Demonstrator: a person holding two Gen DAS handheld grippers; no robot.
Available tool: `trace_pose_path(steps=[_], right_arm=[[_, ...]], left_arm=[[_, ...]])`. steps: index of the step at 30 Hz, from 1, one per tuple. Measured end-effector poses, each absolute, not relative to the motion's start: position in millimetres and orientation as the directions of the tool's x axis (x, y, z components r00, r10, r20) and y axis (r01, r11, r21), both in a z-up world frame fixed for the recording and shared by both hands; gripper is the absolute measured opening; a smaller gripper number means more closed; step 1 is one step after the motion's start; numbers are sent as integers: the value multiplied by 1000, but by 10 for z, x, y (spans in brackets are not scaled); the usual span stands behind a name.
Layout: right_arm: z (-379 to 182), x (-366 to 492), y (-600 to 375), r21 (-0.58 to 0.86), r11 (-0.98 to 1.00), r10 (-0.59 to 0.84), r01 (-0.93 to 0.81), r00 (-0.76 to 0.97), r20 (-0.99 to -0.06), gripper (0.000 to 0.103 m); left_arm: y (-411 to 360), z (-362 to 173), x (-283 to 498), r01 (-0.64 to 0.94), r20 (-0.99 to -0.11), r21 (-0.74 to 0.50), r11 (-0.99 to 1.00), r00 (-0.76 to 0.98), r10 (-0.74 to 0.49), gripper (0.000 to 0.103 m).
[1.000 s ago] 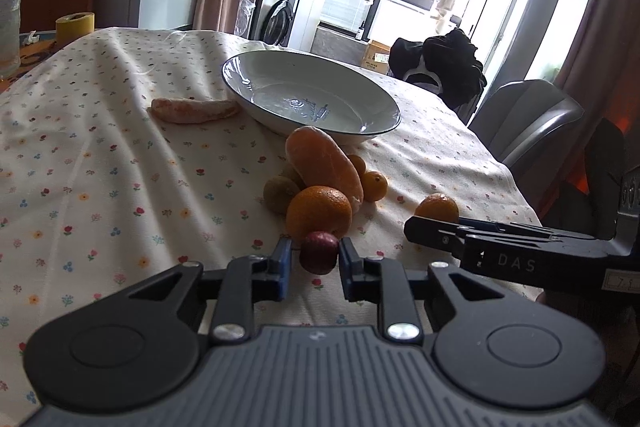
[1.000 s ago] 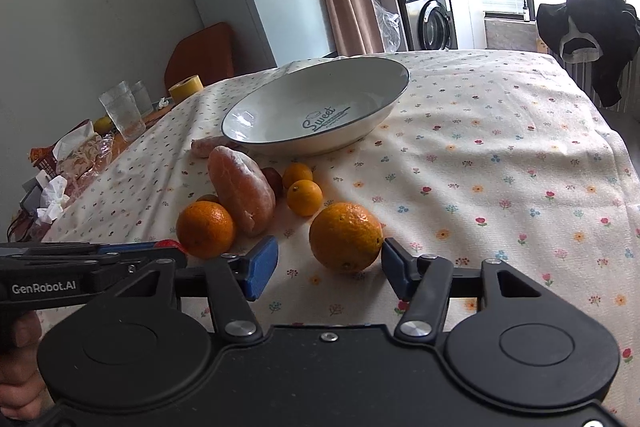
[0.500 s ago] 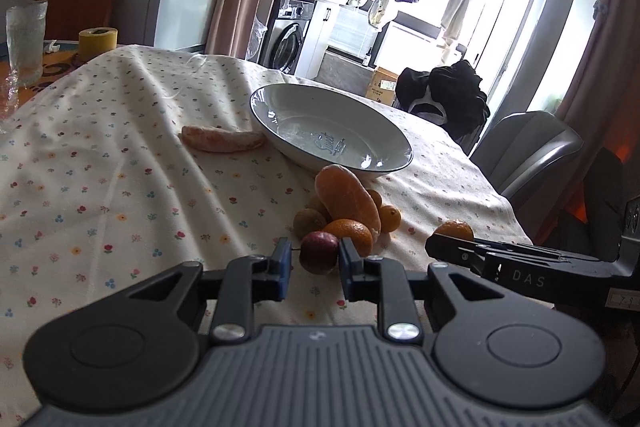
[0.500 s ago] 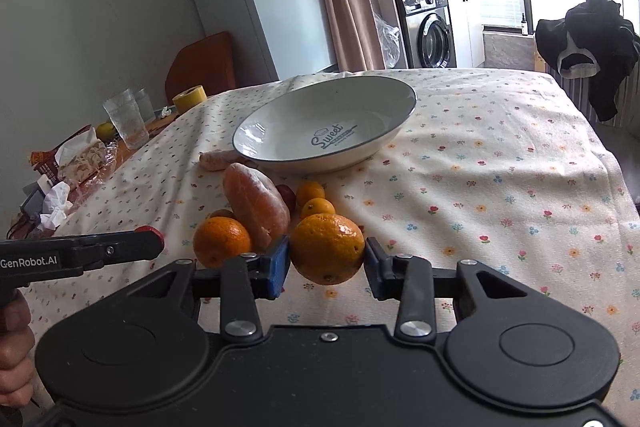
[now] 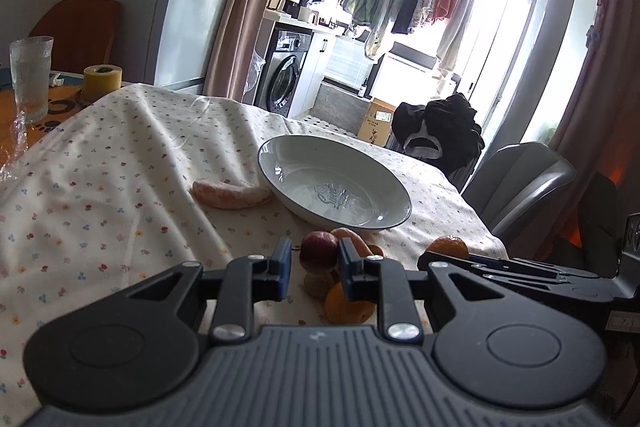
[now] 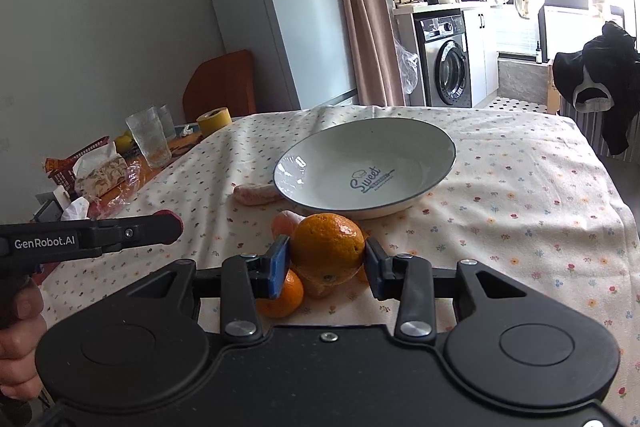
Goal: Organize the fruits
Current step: 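Lift the plum with the left gripper into the white bowl while the right drops the orange there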
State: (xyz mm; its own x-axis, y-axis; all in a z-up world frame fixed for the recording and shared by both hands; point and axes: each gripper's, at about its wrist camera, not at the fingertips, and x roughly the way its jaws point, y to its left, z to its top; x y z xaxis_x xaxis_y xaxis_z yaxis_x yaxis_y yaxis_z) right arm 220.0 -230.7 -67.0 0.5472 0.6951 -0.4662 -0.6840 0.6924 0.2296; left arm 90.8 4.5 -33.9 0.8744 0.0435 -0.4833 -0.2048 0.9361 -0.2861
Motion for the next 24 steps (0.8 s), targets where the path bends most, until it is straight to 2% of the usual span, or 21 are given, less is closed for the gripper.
trace_pose_path(steps=[24], right_arm=[[-576,2643,-2077,264,662,733,-701,534,-422,38]], left_arm=[[189,-171,1536,-238,-478,-276,931,875,82,23]])
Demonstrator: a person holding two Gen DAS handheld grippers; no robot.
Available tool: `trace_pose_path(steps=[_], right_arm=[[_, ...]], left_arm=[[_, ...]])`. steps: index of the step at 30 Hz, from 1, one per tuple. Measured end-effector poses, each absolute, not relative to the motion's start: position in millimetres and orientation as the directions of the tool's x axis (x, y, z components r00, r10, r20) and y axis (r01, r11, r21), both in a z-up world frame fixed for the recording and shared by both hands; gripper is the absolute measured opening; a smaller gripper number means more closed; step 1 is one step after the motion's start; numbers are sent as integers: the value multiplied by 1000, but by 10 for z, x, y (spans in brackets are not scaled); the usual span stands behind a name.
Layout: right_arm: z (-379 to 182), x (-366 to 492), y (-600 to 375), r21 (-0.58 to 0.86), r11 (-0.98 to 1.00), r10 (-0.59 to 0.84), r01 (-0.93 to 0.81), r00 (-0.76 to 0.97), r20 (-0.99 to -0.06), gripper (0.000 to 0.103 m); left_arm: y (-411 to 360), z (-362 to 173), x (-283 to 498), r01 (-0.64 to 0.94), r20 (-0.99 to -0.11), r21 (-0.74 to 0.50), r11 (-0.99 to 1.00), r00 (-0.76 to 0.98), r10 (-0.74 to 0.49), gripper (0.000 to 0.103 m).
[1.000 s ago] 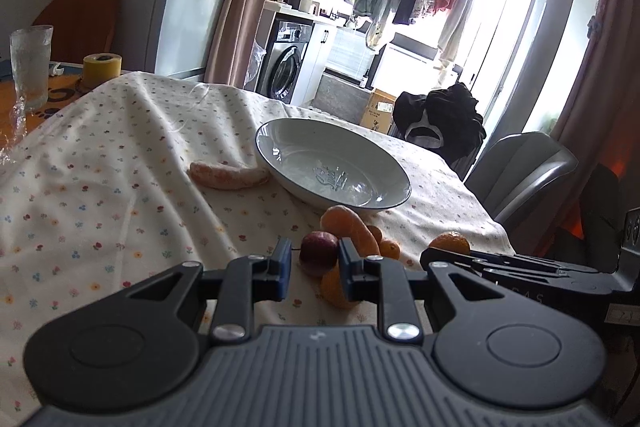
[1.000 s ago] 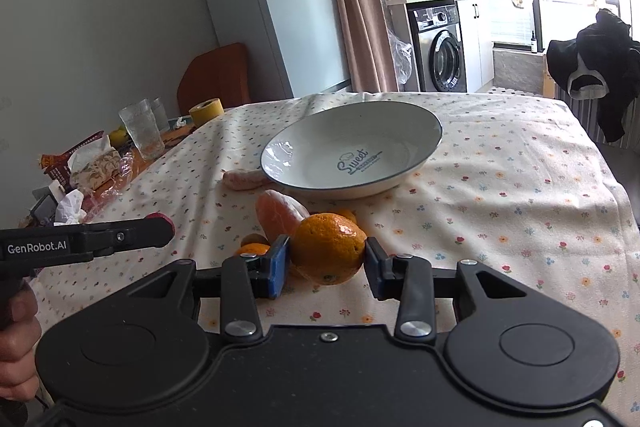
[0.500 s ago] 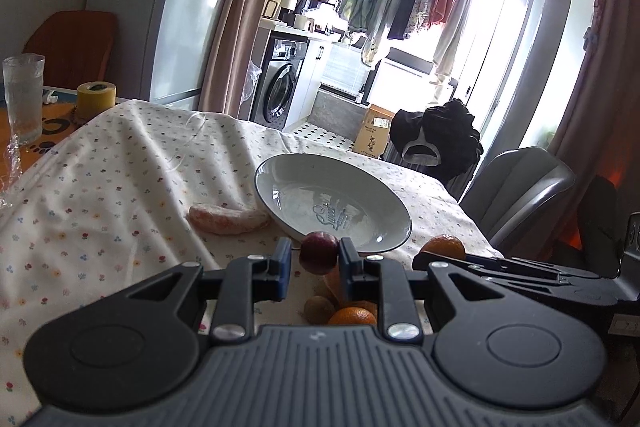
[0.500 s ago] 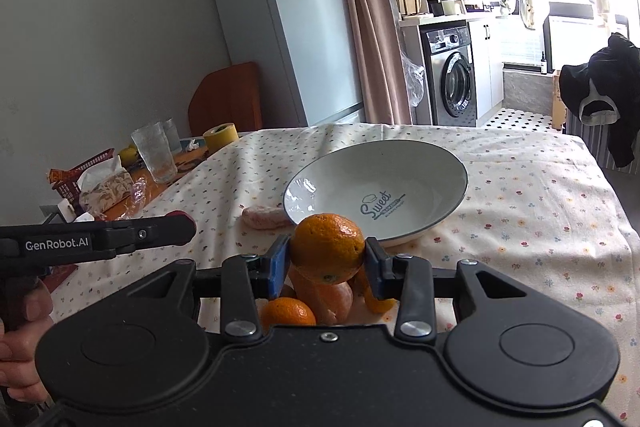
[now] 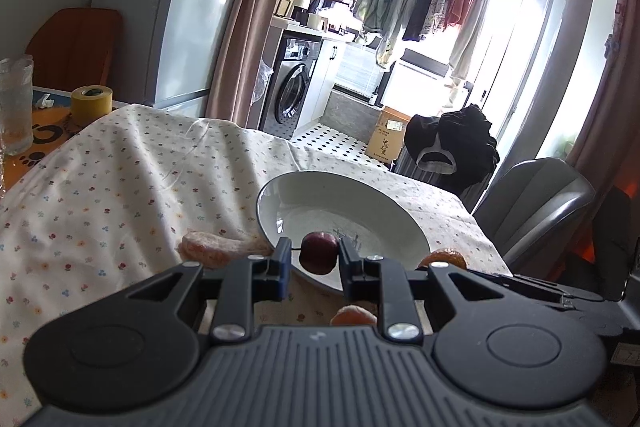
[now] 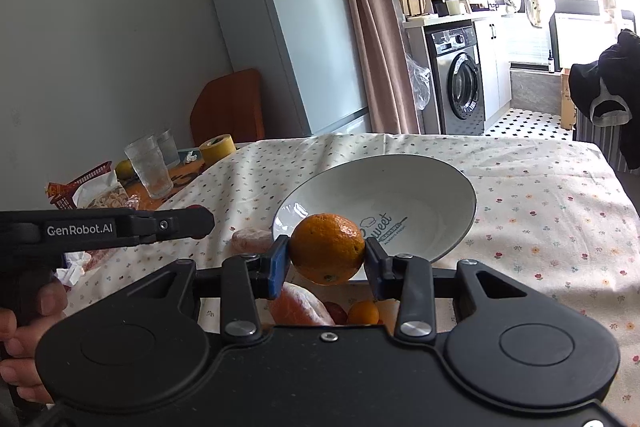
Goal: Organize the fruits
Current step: 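Lift the plum with the left gripper into the white bowl while the right drops the orange there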
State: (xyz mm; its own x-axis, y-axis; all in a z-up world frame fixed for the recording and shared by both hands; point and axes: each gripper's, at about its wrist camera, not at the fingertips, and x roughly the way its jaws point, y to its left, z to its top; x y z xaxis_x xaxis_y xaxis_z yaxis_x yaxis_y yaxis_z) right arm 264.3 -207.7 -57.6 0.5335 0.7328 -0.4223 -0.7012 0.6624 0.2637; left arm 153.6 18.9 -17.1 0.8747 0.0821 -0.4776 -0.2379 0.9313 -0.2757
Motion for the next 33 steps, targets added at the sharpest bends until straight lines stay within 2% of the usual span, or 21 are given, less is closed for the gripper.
trace_pose_path(steps=[19,23,33], right_arm=[[-754,3097,-1954,328,664,734,-672,501,-458,38],[-765,3155,-1985,357,661,740,-660,494,-457,43],[-668,3105,-2146,330,691,711,-643,523,-469,43]], left_arm=[[270,-349,2108,-270,-545,-271,924,834,83,23],[264,-356,2175,-272,-554,-269,924,829,83,23],[276,-444,2309,-266,-577,-289,920,815,54,23]])
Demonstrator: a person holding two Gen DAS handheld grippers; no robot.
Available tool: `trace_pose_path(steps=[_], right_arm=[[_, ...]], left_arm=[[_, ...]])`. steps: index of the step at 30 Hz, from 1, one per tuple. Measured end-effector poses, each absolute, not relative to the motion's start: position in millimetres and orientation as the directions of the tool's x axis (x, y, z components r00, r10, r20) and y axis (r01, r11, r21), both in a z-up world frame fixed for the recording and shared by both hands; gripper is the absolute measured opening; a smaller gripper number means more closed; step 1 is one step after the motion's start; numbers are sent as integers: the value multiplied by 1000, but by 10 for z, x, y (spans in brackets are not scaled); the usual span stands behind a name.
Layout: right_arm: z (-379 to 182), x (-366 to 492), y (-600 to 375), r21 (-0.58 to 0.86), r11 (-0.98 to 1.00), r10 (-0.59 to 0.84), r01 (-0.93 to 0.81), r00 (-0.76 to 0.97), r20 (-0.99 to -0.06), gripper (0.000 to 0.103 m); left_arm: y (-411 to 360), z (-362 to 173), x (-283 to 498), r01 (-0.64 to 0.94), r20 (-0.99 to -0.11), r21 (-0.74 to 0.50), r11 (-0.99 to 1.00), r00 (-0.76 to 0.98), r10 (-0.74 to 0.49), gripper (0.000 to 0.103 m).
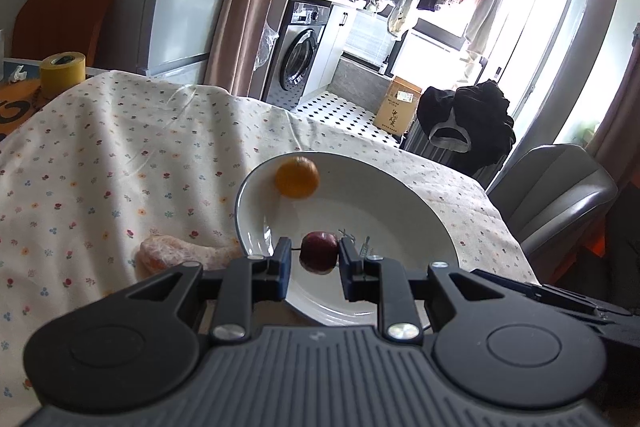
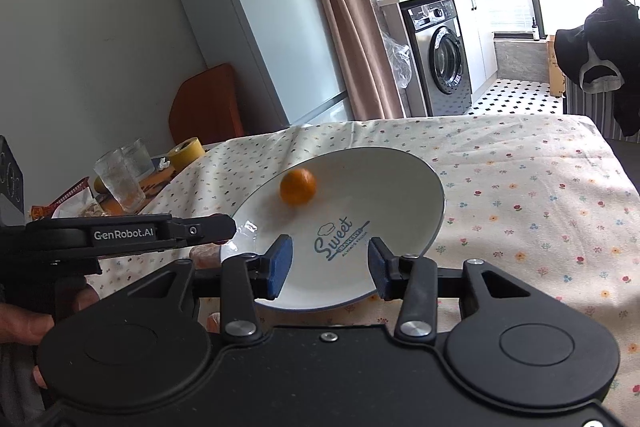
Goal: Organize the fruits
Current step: 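Lift the plum with the left gripper into the white bowl while the right drops the orange there, then withdraw both open grippers from the bowl back toward the remaining fruit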
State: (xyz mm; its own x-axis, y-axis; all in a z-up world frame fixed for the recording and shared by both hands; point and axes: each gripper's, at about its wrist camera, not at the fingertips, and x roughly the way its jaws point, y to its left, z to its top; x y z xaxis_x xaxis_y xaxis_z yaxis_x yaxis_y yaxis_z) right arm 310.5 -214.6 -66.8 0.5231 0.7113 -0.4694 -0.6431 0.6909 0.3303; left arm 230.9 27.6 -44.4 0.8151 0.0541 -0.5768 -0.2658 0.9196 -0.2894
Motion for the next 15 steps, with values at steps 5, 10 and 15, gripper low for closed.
trace_pose_path(steps=[5,10,15], right_arm=[[-695,3064,-2232,335,705,698,-625,532,-479,45],[-743,3020,-2262,333,713,689,-617,530,-494,47],[-793,2985,-2294,343,712,691,-613,524,-497,47]], left_arm=[[259,-465,2360,-266,-578,-285,921,814,56,23],[251,-467,2361,-276,-580,-278,920,812,68,30],[261,-511,2241,-283,-588,-280,917,806,69,40]])
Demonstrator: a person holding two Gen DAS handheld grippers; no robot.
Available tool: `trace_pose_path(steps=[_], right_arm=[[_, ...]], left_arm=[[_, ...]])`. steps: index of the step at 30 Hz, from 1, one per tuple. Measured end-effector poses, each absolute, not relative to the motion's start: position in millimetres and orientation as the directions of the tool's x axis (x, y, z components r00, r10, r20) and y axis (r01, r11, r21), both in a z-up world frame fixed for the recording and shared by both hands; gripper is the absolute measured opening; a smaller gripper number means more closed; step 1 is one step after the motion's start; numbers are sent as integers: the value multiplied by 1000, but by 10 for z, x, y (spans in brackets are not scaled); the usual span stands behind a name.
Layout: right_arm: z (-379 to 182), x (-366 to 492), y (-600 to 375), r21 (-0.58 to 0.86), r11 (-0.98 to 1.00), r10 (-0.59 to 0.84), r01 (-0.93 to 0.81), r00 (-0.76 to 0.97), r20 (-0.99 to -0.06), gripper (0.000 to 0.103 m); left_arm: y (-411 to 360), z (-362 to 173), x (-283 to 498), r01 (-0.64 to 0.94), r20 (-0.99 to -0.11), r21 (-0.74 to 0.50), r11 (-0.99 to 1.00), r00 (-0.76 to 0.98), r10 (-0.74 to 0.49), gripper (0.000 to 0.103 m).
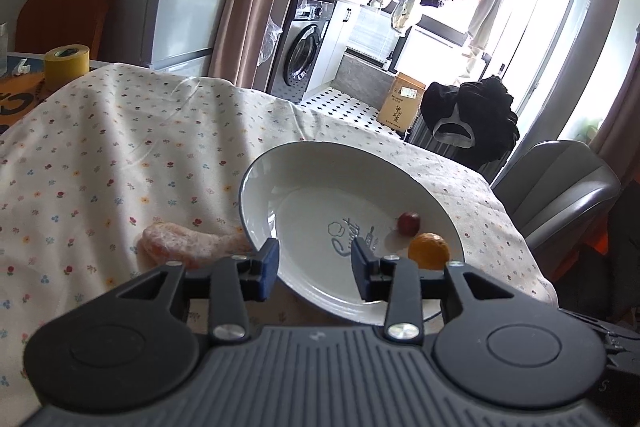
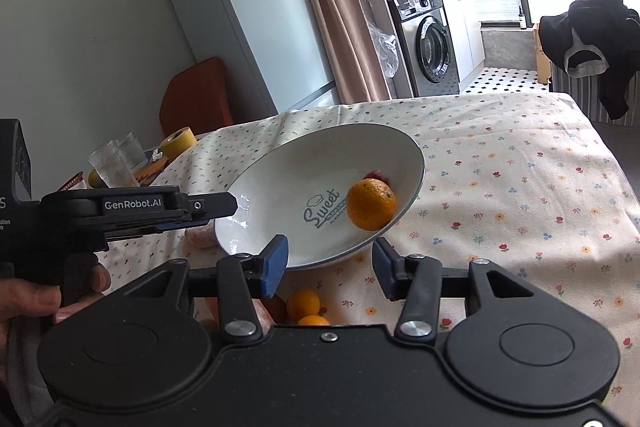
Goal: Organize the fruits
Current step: 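Withdraw both open grippers from the bowl back toward the remaining fruit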
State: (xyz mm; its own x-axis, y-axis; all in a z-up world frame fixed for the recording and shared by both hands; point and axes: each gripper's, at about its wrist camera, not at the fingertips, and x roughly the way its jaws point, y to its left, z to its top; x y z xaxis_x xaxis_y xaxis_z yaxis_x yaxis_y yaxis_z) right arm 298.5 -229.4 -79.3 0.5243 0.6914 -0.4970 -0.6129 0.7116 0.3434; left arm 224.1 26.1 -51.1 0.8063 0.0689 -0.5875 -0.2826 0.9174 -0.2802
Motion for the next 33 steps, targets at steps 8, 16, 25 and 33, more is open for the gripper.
trace_pose_path(steps=[8,16,25,33], right_arm=[[-850,2886,-2301,348,706,696,-617,514,-501,47],[-847,2719,-2327,339,697,703,-631,511,-495,47],[-840,2545,-2322,336,680,719,-652,503,-480,47],[-825,2446,-2372,334,670,727,-663,496,-474,47]], left_arm=[[189,-508,2042,-273,-580,-277,921,812,66,57],[122,-488,1792,-277,-567,-274,921,820,78,69],[50,-451,1492,-255,-542,-299,919,838,57,69],[-12,-476,1334,-281,-547,-297,913,834,78,69]])
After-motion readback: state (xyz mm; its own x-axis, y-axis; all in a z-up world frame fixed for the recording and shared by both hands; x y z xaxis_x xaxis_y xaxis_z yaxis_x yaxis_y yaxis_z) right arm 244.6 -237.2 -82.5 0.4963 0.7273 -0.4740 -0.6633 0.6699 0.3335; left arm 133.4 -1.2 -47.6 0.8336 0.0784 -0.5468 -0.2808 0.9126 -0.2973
